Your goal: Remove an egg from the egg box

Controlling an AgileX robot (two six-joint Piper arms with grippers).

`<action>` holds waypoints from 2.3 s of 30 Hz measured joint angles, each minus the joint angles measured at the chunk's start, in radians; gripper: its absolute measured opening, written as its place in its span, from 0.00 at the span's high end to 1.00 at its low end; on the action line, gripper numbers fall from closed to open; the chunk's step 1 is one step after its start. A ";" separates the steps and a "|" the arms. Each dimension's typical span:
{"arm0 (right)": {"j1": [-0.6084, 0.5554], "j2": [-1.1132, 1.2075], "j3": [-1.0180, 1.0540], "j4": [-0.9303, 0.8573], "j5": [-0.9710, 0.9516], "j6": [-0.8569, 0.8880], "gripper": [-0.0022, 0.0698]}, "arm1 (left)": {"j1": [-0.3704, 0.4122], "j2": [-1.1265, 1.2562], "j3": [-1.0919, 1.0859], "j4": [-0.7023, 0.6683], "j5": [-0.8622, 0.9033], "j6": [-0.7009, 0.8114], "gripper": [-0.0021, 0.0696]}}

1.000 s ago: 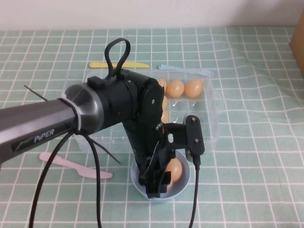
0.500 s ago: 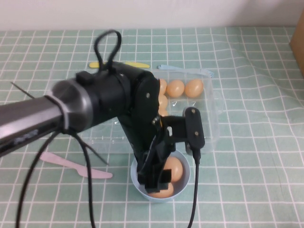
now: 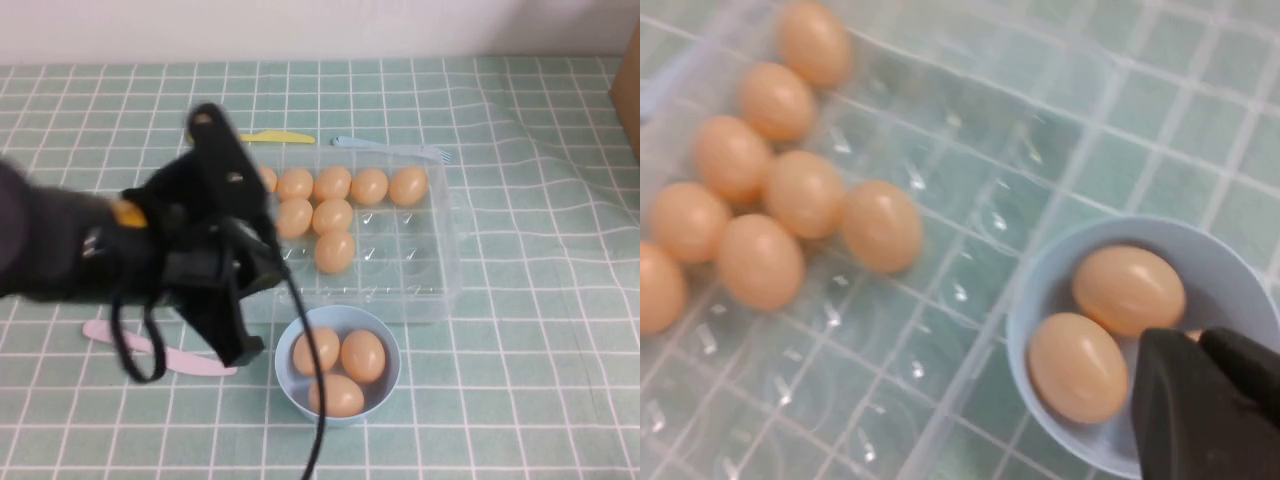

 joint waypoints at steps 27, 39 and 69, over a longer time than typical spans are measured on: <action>0.000 0.000 0.000 0.000 0.000 0.000 0.99 | 0.040 -0.388 0.449 -0.235 -0.546 -0.043 0.97; 0.000 0.000 0.000 0.000 0.002 0.000 0.99 | 0.073 -0.742 0.798 -0.067 -1.007 -0.208 0.97; 0.000 0.000 0.000 0.000 0.002 0.000 0.99 | 0.438 -1.281 1.036 0.481 -0.291 -0.845 0.97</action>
